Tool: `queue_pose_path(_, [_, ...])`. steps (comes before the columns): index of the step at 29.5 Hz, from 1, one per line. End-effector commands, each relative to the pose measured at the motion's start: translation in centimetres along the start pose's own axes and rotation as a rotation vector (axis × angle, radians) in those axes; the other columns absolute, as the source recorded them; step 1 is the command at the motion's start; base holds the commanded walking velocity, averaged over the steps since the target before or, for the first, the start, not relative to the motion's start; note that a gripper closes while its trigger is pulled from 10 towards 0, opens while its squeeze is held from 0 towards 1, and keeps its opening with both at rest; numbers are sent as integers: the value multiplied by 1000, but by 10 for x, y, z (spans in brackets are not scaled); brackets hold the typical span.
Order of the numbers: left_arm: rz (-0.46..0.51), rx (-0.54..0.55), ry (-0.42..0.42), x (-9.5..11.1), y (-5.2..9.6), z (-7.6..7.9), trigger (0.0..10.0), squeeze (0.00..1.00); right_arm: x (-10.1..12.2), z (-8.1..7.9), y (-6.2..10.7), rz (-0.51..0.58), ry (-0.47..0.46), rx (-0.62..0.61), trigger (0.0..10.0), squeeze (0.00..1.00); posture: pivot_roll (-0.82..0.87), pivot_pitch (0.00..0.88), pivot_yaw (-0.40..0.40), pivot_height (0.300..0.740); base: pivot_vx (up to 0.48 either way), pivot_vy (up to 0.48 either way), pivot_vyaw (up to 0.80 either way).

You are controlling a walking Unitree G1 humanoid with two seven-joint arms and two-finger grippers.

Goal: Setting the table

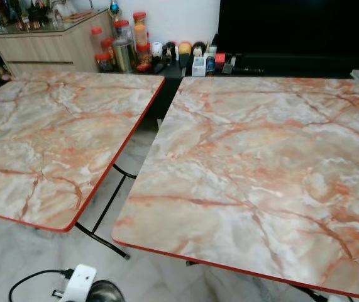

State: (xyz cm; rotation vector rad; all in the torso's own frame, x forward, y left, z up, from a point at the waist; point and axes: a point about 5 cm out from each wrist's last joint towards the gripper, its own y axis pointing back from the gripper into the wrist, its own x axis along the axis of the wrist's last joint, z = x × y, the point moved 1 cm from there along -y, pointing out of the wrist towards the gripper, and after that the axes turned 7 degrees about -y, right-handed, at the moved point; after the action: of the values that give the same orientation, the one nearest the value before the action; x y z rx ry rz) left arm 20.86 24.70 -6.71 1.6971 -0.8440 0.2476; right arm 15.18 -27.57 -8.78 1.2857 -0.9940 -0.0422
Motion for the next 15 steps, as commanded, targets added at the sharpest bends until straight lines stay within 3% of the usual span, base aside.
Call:
queue_pose_path(1, [-20,5,-3,-4,1,-2,10000,0,-5,2,1,-19,-15,-7,10000,0,1,62,67,740,0,-428,0])
queue_pose_path(6, [-25,6,-1,-6,1,-2,10000,0,-6,2,1,-28,-16,-7,10000,0,1,66,68,740,0,-431,-516])
queue_pose_path(15, [-32,11,-1,-10,3,-7,10000,0,-6,3,1,-19,-11,-11,10000,0,0,71,68,740,0,-431,0])
